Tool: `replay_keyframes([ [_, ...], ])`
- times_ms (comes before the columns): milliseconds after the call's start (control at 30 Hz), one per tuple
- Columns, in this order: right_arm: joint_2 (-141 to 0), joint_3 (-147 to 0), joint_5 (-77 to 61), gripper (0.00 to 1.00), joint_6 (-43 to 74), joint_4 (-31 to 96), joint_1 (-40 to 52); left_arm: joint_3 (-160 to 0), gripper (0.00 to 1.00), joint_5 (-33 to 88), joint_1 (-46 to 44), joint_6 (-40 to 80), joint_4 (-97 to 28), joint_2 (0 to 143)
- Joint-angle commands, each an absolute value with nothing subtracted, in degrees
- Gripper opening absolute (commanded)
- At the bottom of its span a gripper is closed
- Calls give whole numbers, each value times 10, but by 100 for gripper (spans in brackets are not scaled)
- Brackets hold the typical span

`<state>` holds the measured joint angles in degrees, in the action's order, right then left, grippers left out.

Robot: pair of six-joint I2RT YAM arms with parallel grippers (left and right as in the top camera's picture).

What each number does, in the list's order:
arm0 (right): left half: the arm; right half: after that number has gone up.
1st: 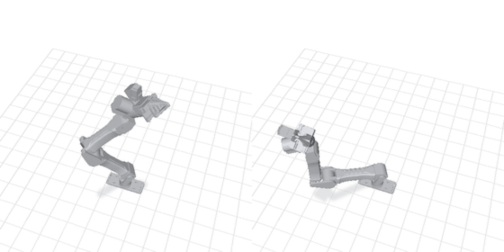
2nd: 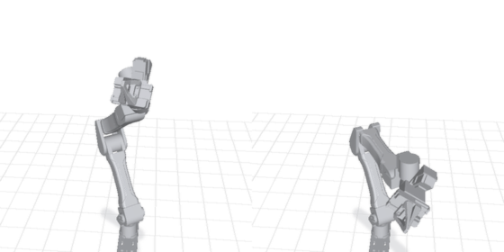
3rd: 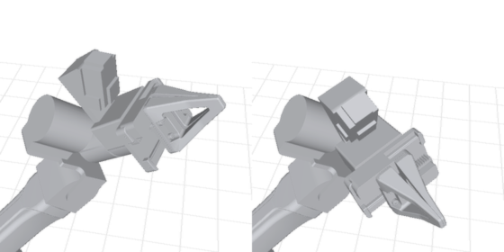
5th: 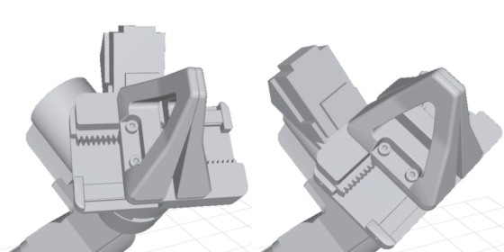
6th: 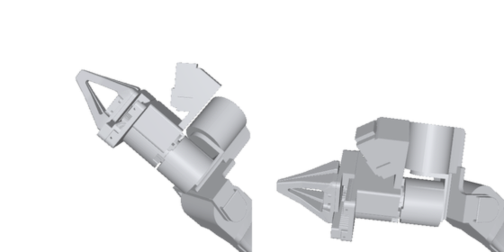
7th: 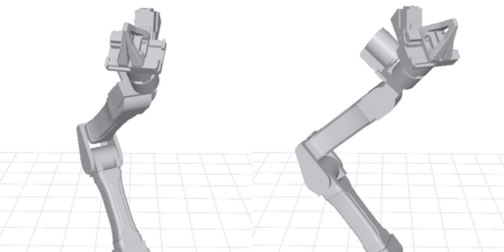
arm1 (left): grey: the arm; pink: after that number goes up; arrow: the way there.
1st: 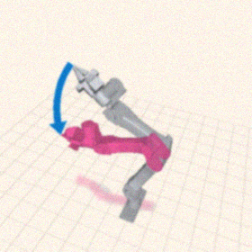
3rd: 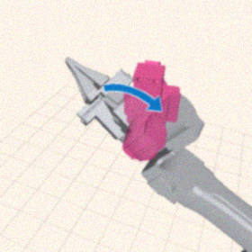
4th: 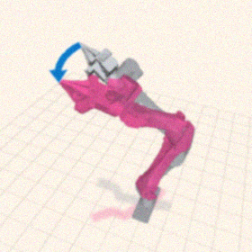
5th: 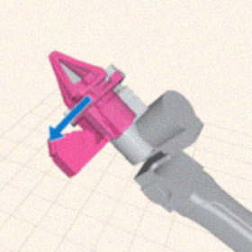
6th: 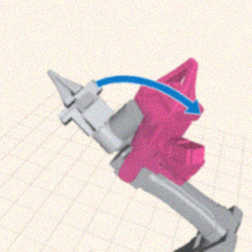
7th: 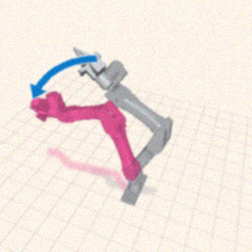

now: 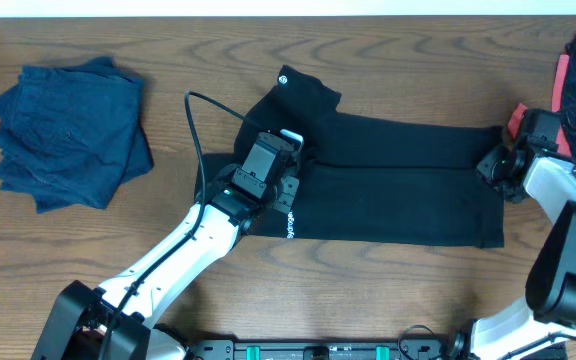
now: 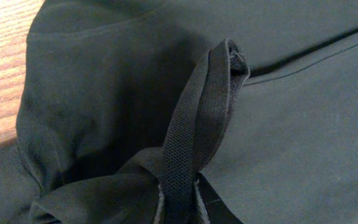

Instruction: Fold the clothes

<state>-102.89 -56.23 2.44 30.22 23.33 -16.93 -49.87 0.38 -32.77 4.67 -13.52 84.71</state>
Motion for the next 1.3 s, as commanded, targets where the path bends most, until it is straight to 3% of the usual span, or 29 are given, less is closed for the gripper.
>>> replay_keyframes([
  [0, -1050, -564, 32, 46, 313, 234, -164, -506, 14, -7, -325, 52, -139, 844],
  [133, -1048, -564, 32, 40, 313, 233, -165, -506, 15, -7, -325, 52, -141, 844],
  [300, -1044, -566, 32, 11, 312, 233, -165, -506, 15, -7, -325, 52, -140, 844],
  [333, -1043, -567, 32, 1, 312, 233, -165, -506, 14, -7, -325, 52, -140, 844],
  [800, -1010, -570, 32, 7, 303, 245, -166, -506, 14, -7, -324, 51, -140, 832],
  [1267, -960, -570, 45, 9, 287, 348, -172, -506, 14, -7, -324, 52, -150, 787],
])
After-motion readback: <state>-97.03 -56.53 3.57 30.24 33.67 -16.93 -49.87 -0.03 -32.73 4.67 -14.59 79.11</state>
